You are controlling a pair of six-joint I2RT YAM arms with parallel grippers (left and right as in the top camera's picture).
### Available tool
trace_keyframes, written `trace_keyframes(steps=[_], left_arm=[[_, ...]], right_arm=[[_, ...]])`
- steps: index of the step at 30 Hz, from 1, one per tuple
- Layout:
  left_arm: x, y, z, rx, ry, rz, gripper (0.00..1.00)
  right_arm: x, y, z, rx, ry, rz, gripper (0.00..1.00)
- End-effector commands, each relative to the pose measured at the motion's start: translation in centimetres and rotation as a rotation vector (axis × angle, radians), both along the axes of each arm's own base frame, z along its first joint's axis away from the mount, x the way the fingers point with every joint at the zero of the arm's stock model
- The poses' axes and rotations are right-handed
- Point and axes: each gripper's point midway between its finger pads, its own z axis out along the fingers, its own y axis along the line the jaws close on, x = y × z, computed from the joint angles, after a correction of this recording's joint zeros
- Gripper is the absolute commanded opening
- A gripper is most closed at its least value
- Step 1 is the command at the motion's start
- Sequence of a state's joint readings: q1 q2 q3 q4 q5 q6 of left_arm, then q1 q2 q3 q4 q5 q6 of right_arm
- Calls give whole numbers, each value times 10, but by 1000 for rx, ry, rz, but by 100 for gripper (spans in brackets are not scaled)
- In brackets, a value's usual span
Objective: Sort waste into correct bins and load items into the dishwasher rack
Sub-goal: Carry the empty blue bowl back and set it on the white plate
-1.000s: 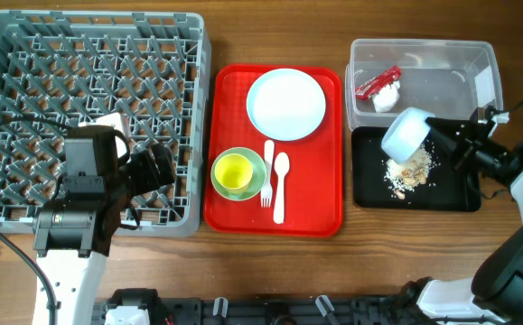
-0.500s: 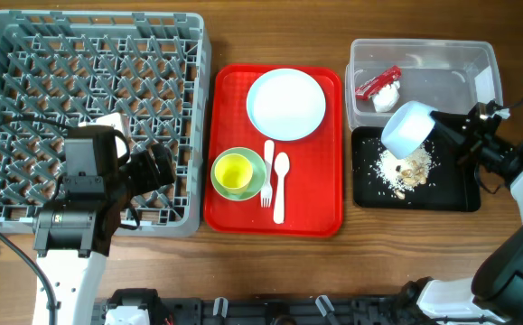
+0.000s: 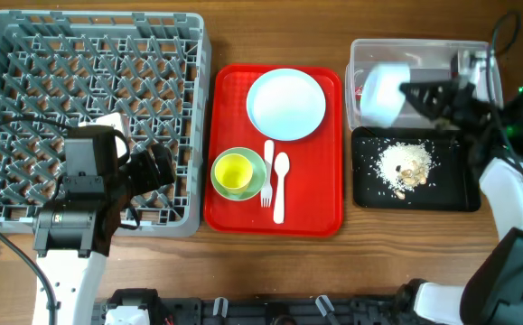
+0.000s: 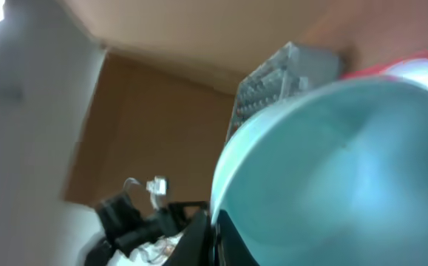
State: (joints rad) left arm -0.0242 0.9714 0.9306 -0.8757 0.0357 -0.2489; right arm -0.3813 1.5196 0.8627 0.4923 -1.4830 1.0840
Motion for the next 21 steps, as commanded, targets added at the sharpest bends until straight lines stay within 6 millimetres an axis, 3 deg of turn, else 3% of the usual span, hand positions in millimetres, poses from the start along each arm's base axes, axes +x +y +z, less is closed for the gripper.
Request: trace_keyframes(steps=[1, 6, 13, 18, 21], left_arm=[[3, -1, 7, -9, -21, -4, 100], [3, -1, 8, -9, -22, -4, 100], [3, -1, 7, -9, -21, -4, 100], [3, -1, 8, -9, -22, -4, 100], [3, -1, 7, -9, -21, -4, 100]], right_arm=[[0, 24, 48, 70, 29, 20, 5], [8, 22, 82, 70, -88, -28, 5], [36, 2, 128, 16, -360, -229, 5], [63, -14, 141, -98, -437, -364, 5], [82, -13, 136, -248, -428, -424, 5]])
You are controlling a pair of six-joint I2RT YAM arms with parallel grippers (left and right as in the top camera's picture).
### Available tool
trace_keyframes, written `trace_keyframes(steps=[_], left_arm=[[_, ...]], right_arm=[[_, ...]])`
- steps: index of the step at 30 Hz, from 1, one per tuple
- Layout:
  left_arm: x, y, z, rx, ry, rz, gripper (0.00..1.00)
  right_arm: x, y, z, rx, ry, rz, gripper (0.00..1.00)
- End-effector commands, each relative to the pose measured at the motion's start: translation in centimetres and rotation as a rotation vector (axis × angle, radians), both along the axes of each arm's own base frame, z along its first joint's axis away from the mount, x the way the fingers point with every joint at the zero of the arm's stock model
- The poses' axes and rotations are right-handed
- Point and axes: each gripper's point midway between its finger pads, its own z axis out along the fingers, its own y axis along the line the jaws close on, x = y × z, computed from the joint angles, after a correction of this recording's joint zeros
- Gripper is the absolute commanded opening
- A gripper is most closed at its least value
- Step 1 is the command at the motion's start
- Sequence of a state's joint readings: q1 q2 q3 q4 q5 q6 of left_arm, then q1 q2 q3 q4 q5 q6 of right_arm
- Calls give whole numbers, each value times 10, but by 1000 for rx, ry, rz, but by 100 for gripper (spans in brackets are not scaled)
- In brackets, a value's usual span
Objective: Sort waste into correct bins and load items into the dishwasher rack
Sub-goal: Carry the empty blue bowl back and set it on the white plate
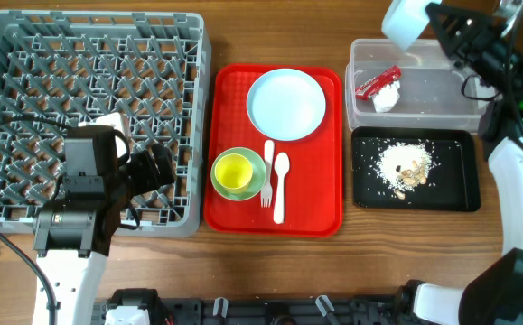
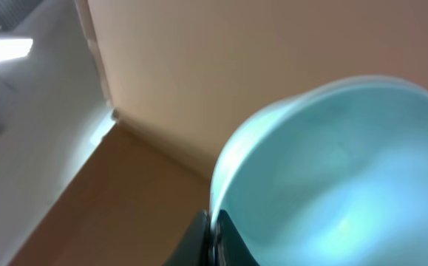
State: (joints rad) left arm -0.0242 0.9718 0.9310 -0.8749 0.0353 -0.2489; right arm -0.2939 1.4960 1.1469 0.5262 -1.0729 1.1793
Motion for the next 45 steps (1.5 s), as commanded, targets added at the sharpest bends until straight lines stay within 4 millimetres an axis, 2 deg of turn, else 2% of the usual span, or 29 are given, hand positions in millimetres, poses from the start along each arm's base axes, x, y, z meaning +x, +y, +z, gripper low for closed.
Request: trace_keyframes(steps=[1, 3, 6, 10, 12, 15, 17, 18, 20, 21, 23, 25, 27, 29, 31, 32, 33, 35, 36, 37, 38, 40, 42, 45], left_arm=[[2, -1, 7, -9, -20, -5, 100], [2, -1, 7, -9, -20, -5, 100], [3, -1, 7, -9, -21, -4, 100], [2, -1, 7, -9, -21, -4, 100], [2, -1, 7, -9, -21, -5, 100], [2, -1, 7, -9, -21, -4, 100], [2, -1, 7, -9, -20, -4, 100], [2, -1, 7, -9, -20, -4, 100], [2, -1, 7, -9, -20, -4, 100], [2, -1, 7, -9, -21, -5, 100], [2, -1, 7, -9, -20, -4, 100], [2, -1, 7, -9, -21, -5, 100], [2, -1, 7, -9, -20, -4, 100], [2, -1, 7, -9, -21, -5, 100], [2, -1, 7, -9, -20, -4, 100], [2, -1, 7, -9, -20, -4, 100], [2, -1, 7, -9, -20, -4, 100], [2, -1, 7, -9, -21, -5, 100], [2, -1, 7, -9, -21, -5, 100], [2, -1, 7, -9, -20, -4, 100], [2, -1, 7, -9, -20, -4, 100], [2, -1, 7, -9, -20, -4, 100], [2, -1, 7, -9, -21, -5, 100], [2, -1, 7, -9, -21, -5, 100]], right_arm=[[24, -1, 13, -279, -121, -161, 5], [29, 7, -1, -443, -68, -202, 5], [19, 30, -17, -670, -14, -176, 5], [-4, 78, -60, -935, 47, -55, 4], [-12, 100, -85, -1025, 88, 2, 5], [-18, 144, -122, -1091, 99, 146, 5], [-19, 173, -156, -1105, 142, 237, 5], [-20, 183, -170, -1112, 157, 268, 5], [-21, 204, -209, -1133, 213, 343, 5], [-21, 209, -224, -1135, 244, 361, 5], [-24, 219, -271, -1137, 364, 404, 4], [-28, 223, -301, -1143, 436, 428, 5], [-30, 223, -321, -1145, 491, 439, 5], [-30, 223, -321, -1144, 494, 439, 5], [-31, 224, -311, -1132, 480, 435, 6], [-33, 225, -302, -1119, 468, 438, 16], [-34, 228, -287, -1099, 443, 439, 27], [-35, 229, -249, -1066, 368, 413, 35], [-37, 228, -223, -1050, 316, 387, 44], [-39, 227, -202, -1034, 276, 368, 49], [-44, 226, -185, -1018, 258, 352, 51], [-60, 226, -168, -1001, 255, 363, 52], [-83, 234, -174, -1002, 312, 423, 51], [-113, 251, -205, -1035, 420, 504, 45]])
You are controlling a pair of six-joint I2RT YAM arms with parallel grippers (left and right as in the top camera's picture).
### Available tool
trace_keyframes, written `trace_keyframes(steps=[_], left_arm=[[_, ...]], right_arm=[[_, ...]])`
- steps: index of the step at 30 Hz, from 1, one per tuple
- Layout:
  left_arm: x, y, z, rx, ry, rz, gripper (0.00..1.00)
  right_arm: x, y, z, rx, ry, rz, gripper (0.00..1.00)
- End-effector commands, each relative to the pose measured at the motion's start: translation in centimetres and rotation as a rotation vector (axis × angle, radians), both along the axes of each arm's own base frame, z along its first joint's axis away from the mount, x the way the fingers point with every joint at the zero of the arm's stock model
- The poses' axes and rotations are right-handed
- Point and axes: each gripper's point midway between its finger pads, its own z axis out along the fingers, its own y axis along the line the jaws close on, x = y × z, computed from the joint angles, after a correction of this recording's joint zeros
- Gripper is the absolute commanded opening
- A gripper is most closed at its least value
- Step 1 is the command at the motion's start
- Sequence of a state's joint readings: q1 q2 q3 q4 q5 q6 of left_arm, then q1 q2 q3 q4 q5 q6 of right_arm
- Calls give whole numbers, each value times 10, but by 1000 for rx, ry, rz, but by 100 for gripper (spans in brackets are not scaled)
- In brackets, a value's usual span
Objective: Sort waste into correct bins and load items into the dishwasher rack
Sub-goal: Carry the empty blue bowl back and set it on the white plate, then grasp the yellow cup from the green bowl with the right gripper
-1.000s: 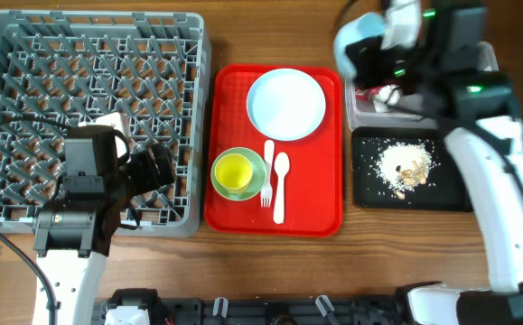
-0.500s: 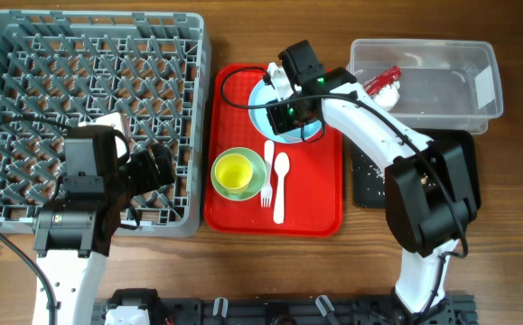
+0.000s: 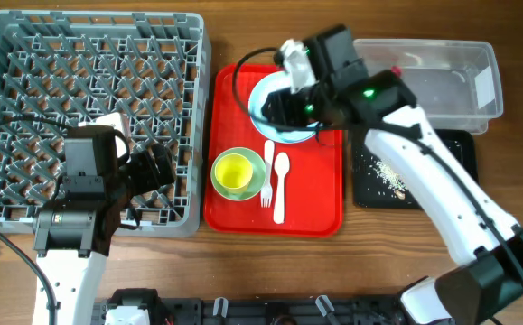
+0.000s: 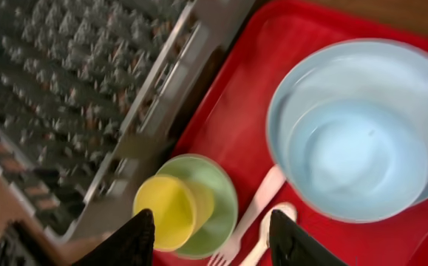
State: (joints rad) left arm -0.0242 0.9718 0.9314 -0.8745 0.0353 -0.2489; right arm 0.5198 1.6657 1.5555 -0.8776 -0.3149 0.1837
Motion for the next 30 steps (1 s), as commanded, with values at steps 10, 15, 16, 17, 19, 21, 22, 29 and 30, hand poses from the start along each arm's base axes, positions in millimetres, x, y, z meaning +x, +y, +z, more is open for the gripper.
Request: trace_keyframes(steps=[10, 15, 16, 17, 19, 21, 22, 29, 30], left_arm=[[2, -1, 7, -9, -20, -5, 100], [2, -1, 7, -9, -19, -5, 100], [2, -1, 7, -9, -20, -5, 100], [2, -1, 7, -9, -20, -4, 100], [2, -1, 7, -10, -20, -5, 100], [2, -5, 7, -28, -20, -19, 100], [2, -10, 8, -49, -23, -35, 100], [15, -71, 24, -428, -31, -168, 100], [18, -85, 29, -506, -27, -212, 100]], right_arm=[[-65, 40, -154, -262, 398, -75, 34], [-67, 38, -173, -291, 439, -97, 14], [-66, 39, -169, -284, 432, -97, 8], [-64, 39, -166, -279, 423, -99, 5], [-55, 33, -149, -272, 388, -123, 5], [-42, 23, -121, -251, 332, -161, 4], [-35, 17, -106, -231, 303, -180, 4], [-6, -40, -5, 43, 202, -303, 4], [-7, -40, 1, 108, 233, -272, 4]])
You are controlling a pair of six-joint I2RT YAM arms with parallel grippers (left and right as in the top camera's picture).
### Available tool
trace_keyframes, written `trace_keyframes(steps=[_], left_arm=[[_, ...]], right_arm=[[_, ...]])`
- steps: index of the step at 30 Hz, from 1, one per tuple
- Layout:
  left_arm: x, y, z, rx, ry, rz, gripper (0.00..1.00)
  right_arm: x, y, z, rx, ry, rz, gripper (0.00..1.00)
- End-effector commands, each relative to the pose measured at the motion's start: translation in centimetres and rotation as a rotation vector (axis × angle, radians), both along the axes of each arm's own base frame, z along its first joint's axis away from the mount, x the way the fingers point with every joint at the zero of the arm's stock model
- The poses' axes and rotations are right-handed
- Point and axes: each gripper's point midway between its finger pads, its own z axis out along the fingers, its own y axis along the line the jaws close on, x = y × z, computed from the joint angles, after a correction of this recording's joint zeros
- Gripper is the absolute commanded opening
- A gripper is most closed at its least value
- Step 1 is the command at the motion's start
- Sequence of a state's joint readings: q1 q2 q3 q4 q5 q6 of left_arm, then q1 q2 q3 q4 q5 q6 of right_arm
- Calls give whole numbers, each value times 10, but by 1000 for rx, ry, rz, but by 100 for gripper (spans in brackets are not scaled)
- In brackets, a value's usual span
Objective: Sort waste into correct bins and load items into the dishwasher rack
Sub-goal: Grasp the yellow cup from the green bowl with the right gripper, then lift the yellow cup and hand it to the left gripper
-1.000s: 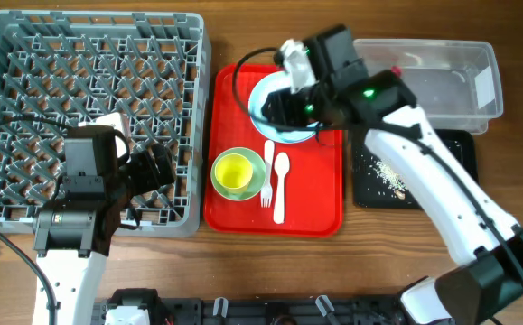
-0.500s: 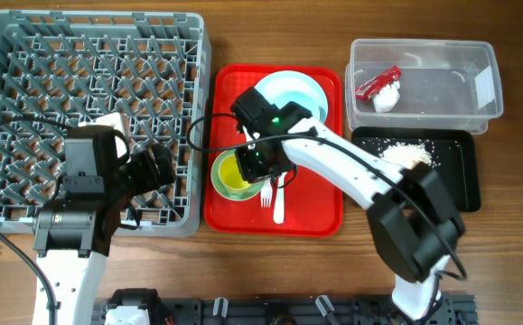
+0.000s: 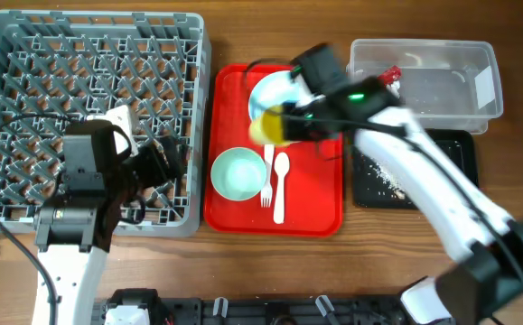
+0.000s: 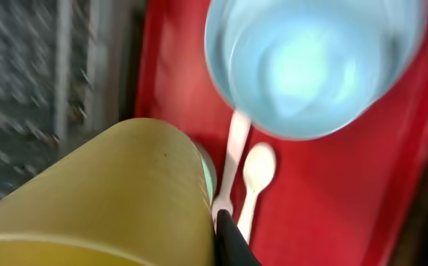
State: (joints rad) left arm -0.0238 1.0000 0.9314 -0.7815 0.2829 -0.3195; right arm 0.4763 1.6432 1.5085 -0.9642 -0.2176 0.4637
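My right gripper [image 3: 274, 126] [image 4: 154, 222] is shut on a yellow cup [image 3: 266, 127] [image 4: 103, 199] and holds it above the red tray [image 3: 320, 212]. Only one black finger [image 4: 231, 238] shows against the cup's side. Below it on the tray sit an empty pale green bowl [image 3: 238, 174], a white fork [image 3: 266, 181] [image 4: 233, 144] and a white spoon [image 3: 280, 185] [image 4: 256, 171]. A light blue bowl [image 4: 310, 59] [image 3: 272, 90] sits at the tray's far end, half hidden by the arm. My left gripper [image 3: 169, 161] hovers over the grey dishwasher rack [image 3: 80, 81]; its jaws are blurred.
A clear bin [image 3: 442, 86] at the back right holds a red wrapper [image 3: 389, 75]. In front of it lies a black tray [image 3: 424, 194] with crumbs. Bare wooden table runs along the front edge.
My right gripper was open above the tray; now it is shut on the yellow cup, lifted out of the green bowl. The left arm has shifted slightly over the rack.
My right gripper held a light blue bowl tipped over the clear bin, then high at the back right. Later the bowl stood at the tray's far end and the gripper hung open over the tray. Now the gripper holds the yellow cup above the tray.
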Motion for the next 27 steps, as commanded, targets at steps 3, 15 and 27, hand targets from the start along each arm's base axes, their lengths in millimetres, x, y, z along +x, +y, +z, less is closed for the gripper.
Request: trace_keyframes(steps=[3, 15, 27], left_arm=[[11, -78, 33, -454, -3, -299, 100], [1, -134, 118, -775, -267, -881, 100], [-11, -157, 154, -786, -369, -993, 100]], right_arm=[[-4, 2, 37, 337, 65, 101, 4], [-47, 30, 136, 1011, 71, 551, 4], [-47, 30, 135, 1006, 82, 540, 4]])
